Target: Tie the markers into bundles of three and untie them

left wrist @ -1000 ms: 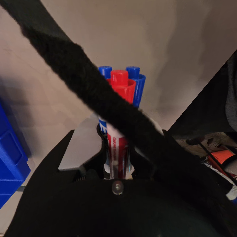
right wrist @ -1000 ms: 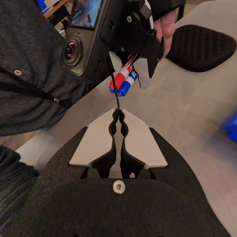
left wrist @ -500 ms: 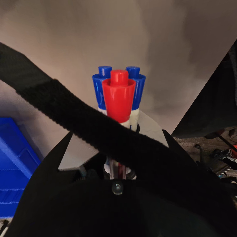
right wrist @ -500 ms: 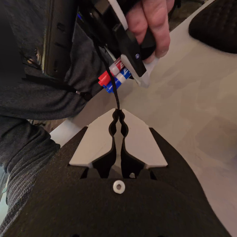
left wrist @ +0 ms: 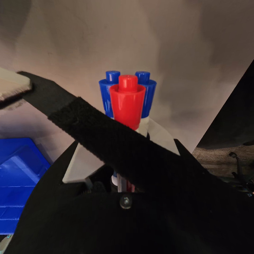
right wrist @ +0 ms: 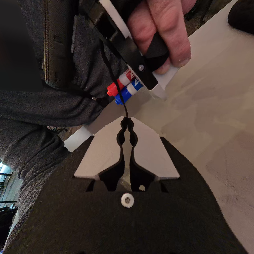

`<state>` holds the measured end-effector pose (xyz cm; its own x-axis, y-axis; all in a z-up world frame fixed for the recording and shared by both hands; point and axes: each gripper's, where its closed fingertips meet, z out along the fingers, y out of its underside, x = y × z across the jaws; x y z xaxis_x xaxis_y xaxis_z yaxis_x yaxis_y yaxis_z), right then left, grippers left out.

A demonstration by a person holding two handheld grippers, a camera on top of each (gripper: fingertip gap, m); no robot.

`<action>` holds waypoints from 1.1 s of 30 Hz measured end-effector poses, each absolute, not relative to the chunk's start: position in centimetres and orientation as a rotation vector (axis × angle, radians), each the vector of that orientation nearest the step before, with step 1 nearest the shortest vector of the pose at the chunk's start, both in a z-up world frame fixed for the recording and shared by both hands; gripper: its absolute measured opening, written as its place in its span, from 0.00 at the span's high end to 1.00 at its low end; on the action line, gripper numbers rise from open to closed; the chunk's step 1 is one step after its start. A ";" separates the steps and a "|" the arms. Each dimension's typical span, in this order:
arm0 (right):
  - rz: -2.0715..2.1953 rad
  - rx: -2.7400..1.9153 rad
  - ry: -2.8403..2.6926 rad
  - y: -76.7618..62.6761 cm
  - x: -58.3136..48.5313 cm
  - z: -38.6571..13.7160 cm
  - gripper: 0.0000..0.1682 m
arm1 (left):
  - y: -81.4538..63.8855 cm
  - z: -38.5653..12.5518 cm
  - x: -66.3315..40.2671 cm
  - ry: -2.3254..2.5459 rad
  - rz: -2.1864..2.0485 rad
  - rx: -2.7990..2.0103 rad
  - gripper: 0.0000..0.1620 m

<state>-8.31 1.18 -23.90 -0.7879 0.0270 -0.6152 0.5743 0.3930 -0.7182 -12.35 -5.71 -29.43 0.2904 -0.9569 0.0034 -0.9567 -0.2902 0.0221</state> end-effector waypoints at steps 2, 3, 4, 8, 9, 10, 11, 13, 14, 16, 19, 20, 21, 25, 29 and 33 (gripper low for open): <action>-1.411 0.536 2.131 1.0 -8.7 -24.0 1.00 | -5.7 -29.5 -12.1 -1.867 0.004 2.515 0.75; -1.417 0.543 2.132 1.0 -8.9 -24.0 0.98 | -5.6 -29.5 -12.0 -1.864 0.013 2.526 0.75; -1.428 0.548 2.133 0.9 -9.1 -24.0 0.97 | -5.7 -29.5 -11.9 -1.854 0.036 2.531 0.76; -1.431 0.578 2.178 0.6 -9.7 -24.3 0.95 | -5.8 -29.5 -11.5 -1.838 0.122 2.569 0.77; -1.440 0.580 2.174 0.6 -9.8 -24.2 0.95 | -5.8 -29.4 -11.5 -1.840 0.126 2.578 0.77; -1.441 0.581 2.171 0.6 -9.8 -24.2 0.93 | -5.8 -29.4 -11.5 -1.827 0.138 2.586 0.77; -1.444 0.587 2.165 0.6 -9.8 -24.2 0.92 | -5.8 -29.3 -11.4 -1.822 0.155 2.600 0.76; -1.461 0.593 2.148 0.6 -9.8 -24.1 0.89 | -5.7 -29.3 -11.5 -1.823 0.163 2.617 0.75; -1.461 0.594 2.144 0.6 -9.8 -24.2 0.88 | -5.7 -29.2 -11.5 -1.823 0.172 2.616 0.76; -1.465 0.613 2.137 0.6 -10.0 -24.2 0.85 | -5.7 -29.2 -11.3 -1.835 0.189 2.628 0.76; -1.507 0.612 2.146 0.6 -10.3 -23.9 0.84 | -5.6 -29.0 -11.1 -1.831 0.217 2.657 0.76; -1.529 0.607 2.153 0.5 -10.4 -23.7 0.84 | -5.6 -28.9 -11.1 -1.824 0.228 2.664 0.76; -1.537 0.608 2.160 0.4 -10.4 -23.7 0.82 | -5.5 -28.8 -11.2 -1.823 0.232 2.676 0.76; -1.630 0.580 2.185 -0.1 -10.5 -23.0 0.80 | -5.3 -28.3 -11.2 -1.826 0.263 2.711 0.74; -1.642 0.604 2.260 -0.4 -10.8 -22.9 0.77 | -5.0 -27.5 -11.5 -1.820 0.273 2.752 0.74; -1.697 0.650 2.229 -0.1 -11.5 -22.4 0.81 | -5.2 -27.2 -11.5 -1.817 0.291 2.758 0.73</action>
<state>-11.52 -0.14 -22.37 -0.8645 0.1892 -0.4657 0.4993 0.2152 -0.8393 -11.46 -5.21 -27.15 0.3886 -0.9200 0.0504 -0.8897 -0.3889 -0.2392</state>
